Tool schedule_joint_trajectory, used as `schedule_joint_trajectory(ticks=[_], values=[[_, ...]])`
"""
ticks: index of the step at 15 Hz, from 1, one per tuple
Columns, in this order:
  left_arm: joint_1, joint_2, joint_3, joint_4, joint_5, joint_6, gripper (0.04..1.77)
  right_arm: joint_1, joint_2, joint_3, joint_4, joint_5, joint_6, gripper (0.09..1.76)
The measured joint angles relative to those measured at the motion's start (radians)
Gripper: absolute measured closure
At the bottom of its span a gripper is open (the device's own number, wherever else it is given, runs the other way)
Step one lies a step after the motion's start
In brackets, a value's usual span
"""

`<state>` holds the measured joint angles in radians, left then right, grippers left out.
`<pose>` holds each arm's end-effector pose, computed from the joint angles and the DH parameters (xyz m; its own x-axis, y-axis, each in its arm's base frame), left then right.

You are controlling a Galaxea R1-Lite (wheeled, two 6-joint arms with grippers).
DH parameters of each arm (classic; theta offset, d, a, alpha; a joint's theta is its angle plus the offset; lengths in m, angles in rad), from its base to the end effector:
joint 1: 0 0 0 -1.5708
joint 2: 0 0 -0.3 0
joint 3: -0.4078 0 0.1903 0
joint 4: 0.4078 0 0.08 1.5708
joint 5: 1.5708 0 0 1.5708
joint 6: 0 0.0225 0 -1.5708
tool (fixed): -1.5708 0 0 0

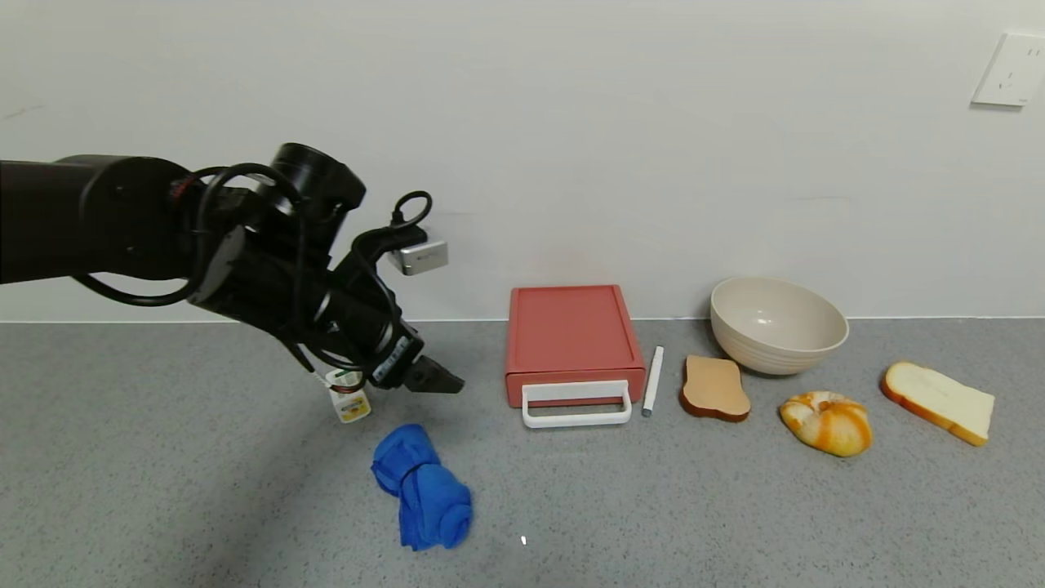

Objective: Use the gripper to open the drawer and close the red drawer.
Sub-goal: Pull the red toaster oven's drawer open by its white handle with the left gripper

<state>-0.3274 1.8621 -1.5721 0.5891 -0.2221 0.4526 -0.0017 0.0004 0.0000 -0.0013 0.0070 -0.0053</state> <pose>0.3205 -0.1141 0.2312 0.5183 -0.4087 -0.7512 0.7207 0.6817 0.1264 -0.0228 0.0002 0.0756 1.0000 0.0053 0.0009 -0.0053 1.0000 -0.0053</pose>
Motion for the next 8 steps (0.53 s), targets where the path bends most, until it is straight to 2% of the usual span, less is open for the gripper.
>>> schedule_joint_trajectory(ticks=[5,8], values=[[-0.146,0.149,-0.099,0.0,-0.001,0.021,0.09,0.0,0.0,0.0,0.0,0.0,0.0,0.14],[-0.207,0.206,-0.125,-0.01,-0.034,0.022,0.09,0.0,0.0,0.0,0.0,0.0,0.0,0.14]])
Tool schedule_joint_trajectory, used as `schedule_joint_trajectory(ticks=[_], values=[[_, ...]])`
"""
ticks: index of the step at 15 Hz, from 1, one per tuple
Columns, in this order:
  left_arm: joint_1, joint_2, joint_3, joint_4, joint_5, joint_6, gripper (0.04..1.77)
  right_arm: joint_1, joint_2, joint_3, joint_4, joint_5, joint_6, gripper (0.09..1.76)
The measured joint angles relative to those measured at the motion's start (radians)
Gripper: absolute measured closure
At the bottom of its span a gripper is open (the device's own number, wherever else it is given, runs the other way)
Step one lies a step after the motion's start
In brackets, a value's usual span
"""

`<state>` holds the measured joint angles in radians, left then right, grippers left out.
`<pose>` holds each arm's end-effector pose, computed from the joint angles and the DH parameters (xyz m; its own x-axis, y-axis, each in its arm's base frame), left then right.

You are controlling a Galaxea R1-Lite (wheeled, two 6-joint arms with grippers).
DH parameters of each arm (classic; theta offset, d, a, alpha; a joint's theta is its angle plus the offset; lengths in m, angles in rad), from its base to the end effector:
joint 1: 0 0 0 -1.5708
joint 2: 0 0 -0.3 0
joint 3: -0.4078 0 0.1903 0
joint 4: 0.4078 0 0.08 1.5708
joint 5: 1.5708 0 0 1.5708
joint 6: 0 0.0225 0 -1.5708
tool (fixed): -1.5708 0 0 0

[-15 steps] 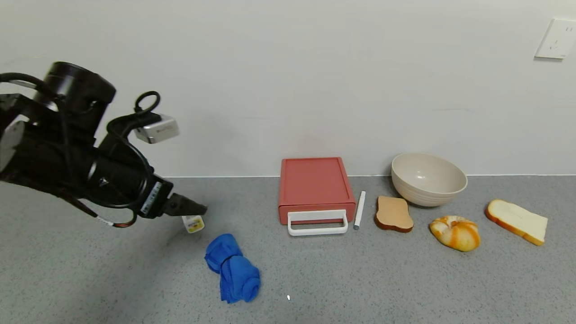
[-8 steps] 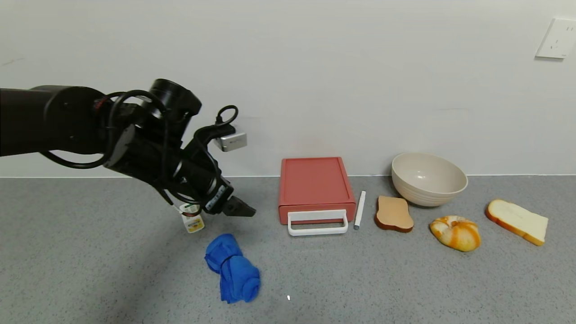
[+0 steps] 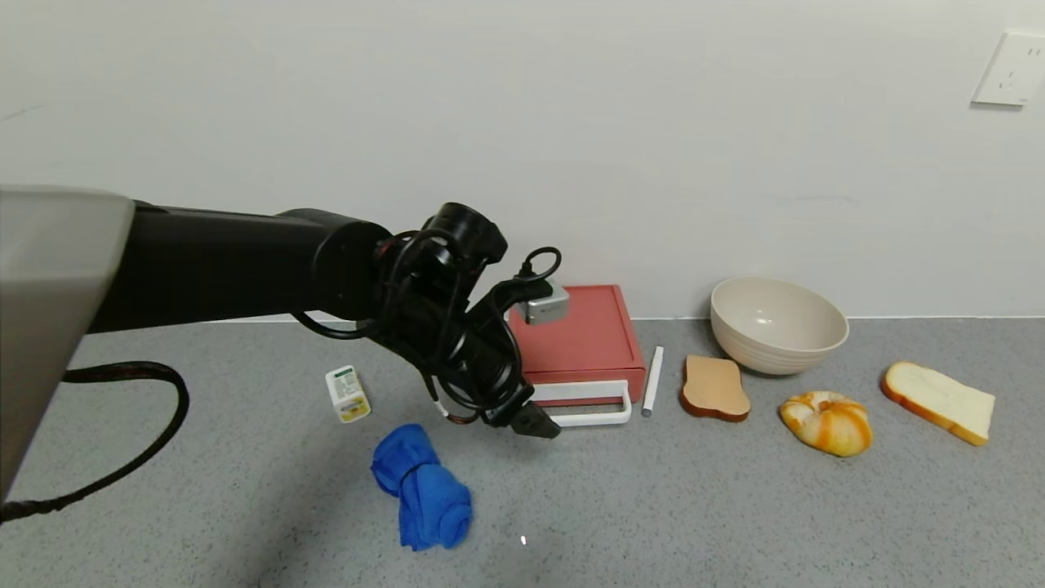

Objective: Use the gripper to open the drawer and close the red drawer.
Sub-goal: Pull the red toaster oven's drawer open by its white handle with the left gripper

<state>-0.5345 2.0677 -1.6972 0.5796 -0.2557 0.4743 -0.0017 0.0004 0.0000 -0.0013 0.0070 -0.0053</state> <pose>0.3347 -0.2048 0.1880 0.3554 -0.5043 -0.7870 0.8708 0.4847 0.0826 -0.0228 0.0002 0.0756 1.0000 0.0053 0.0009 -0.0053 1.0000 -0.0053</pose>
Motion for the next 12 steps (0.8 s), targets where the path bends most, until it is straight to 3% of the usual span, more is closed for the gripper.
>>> schedule_joint_trajectory(ticks=[3,6,12], values=[[-0.051,0.049,-0.034,-0.004,-0.046,-0.002,0.09,0.0,0.0,0.0,0.0,0.0,0.0,0.14],[-0.094,0.111,-0.061,-0.095,-0.086,-0.005,0.09,0.0,0.0,0.0,0.0,0.0,0.0,0.14],[-0.12,0.221,-0.072,-0.219,-0.13,-0.007,0.09,0.0,0.0,0.0,0.0,0.0,-0.001,0.14]])
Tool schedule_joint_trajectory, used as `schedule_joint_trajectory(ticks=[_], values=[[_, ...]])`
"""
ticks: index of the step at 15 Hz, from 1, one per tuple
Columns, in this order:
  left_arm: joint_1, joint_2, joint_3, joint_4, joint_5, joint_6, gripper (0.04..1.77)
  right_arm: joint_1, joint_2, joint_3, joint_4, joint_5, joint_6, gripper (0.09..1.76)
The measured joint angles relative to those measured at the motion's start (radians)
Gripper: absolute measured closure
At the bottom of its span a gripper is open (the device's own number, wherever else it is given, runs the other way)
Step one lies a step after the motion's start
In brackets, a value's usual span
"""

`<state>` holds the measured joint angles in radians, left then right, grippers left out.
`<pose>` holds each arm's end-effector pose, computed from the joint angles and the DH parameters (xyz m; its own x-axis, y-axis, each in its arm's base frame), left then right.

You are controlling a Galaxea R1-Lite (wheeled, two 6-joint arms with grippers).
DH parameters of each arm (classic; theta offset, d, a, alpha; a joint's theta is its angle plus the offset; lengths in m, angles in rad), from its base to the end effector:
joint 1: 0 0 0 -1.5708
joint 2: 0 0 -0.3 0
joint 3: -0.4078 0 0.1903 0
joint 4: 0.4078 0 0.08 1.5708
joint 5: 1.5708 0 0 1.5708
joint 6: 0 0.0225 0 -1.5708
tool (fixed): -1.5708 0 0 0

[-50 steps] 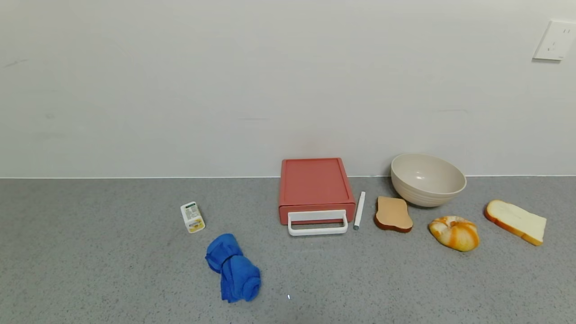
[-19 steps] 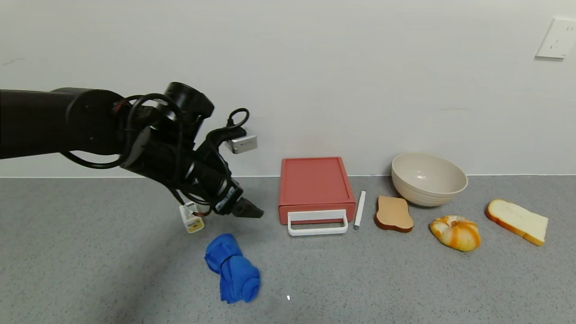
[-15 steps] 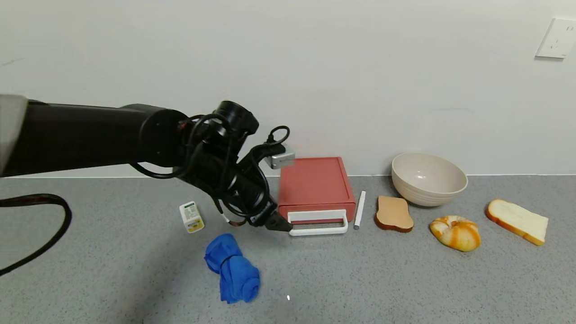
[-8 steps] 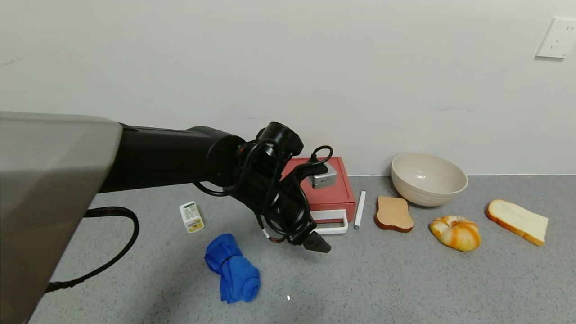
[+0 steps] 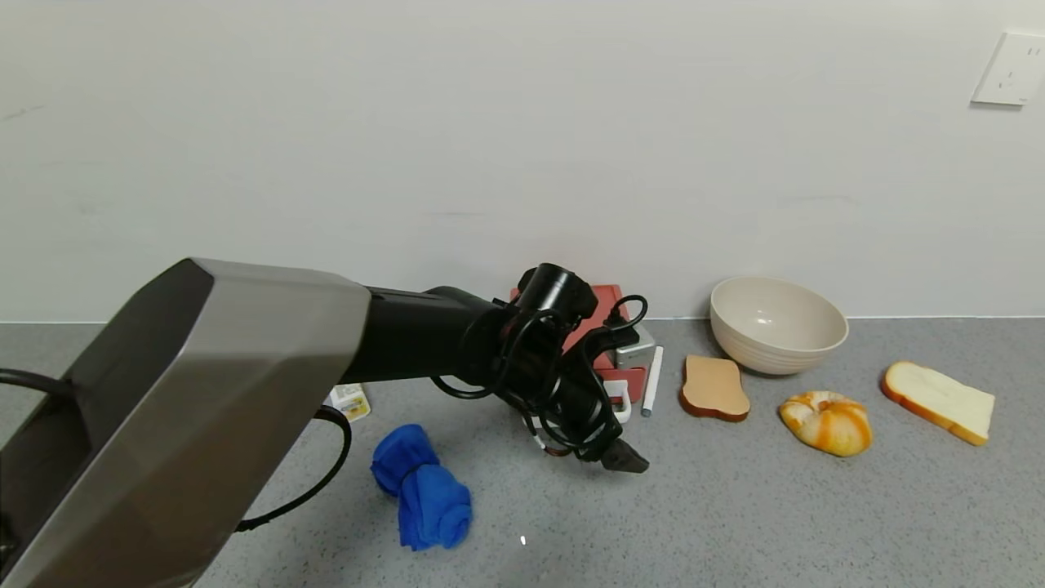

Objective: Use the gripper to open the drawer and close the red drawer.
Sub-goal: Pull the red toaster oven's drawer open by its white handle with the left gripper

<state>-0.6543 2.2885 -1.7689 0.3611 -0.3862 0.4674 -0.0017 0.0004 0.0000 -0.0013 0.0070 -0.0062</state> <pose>0.3524 -0.2810 0.1270 0.2387 -0.6578 -0.7144 0.9489 0.3144 0.0275 -0.0228 0.0002 0.0756 1.0000 0.0053 0.0009 -0.0053 1.0000 -0.0062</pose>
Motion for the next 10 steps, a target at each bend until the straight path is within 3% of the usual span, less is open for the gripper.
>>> schedule_joint_trajectory(ticks=[10], values=[[-0.009,0.099,-0.042,-0.099,-0.012,0.0,0.09,0.0,0.0,0.0,0.0,0.0,0.0,0.14]])
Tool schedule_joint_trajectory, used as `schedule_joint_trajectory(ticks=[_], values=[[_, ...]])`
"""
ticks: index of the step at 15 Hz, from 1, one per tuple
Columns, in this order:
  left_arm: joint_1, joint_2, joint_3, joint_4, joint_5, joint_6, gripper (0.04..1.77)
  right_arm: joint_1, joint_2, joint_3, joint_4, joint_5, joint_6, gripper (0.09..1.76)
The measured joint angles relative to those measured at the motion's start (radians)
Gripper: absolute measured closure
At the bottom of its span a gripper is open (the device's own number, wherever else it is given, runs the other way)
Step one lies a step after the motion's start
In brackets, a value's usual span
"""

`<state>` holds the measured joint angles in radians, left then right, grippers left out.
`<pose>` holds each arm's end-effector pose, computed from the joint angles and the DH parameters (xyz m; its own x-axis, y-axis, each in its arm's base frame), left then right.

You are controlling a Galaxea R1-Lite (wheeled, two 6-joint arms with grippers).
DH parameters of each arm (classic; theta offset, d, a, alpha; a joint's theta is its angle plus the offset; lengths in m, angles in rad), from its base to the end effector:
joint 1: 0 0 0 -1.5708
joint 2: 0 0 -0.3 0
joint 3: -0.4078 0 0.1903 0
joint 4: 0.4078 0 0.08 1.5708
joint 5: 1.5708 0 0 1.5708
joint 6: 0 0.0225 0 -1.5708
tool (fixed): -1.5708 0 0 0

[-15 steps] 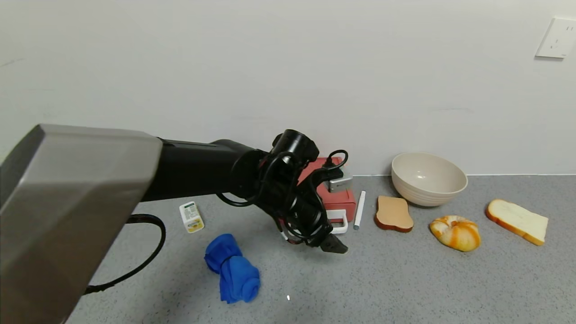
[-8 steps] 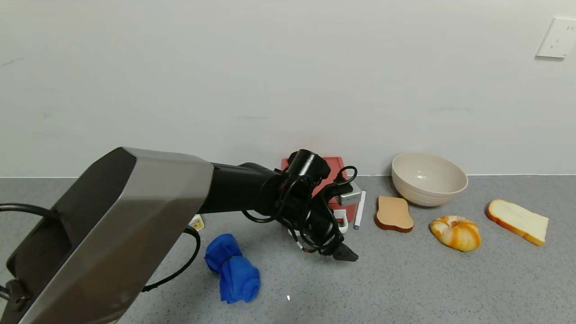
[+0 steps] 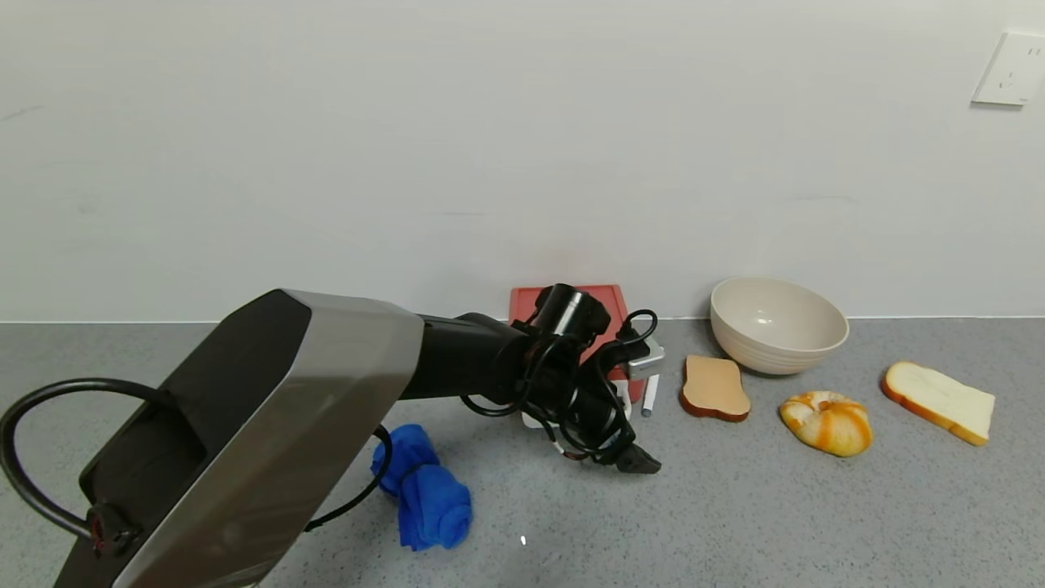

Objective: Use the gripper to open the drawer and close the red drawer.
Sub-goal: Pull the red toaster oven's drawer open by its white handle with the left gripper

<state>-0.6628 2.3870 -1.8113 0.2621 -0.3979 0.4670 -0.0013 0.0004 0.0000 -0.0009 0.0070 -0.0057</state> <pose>0.3680 -0.2983 0.0988 0.2478 -0.6850 -0.6851 0.9527 0.3005 0.0441 -0.0228 0.0002 0.0756 1.0000 0.0057 0.0005 -0.0057 1.0000 -0.0057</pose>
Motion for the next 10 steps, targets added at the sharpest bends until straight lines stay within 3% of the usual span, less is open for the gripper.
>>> schedule_joint_trajectory(ticks=[10], values=[[0.001,0.037,-0.038,-0.026,0.017,0.024,0.09,0.0,0.0,0.0,0.0,0.0,0.0,0.14]])
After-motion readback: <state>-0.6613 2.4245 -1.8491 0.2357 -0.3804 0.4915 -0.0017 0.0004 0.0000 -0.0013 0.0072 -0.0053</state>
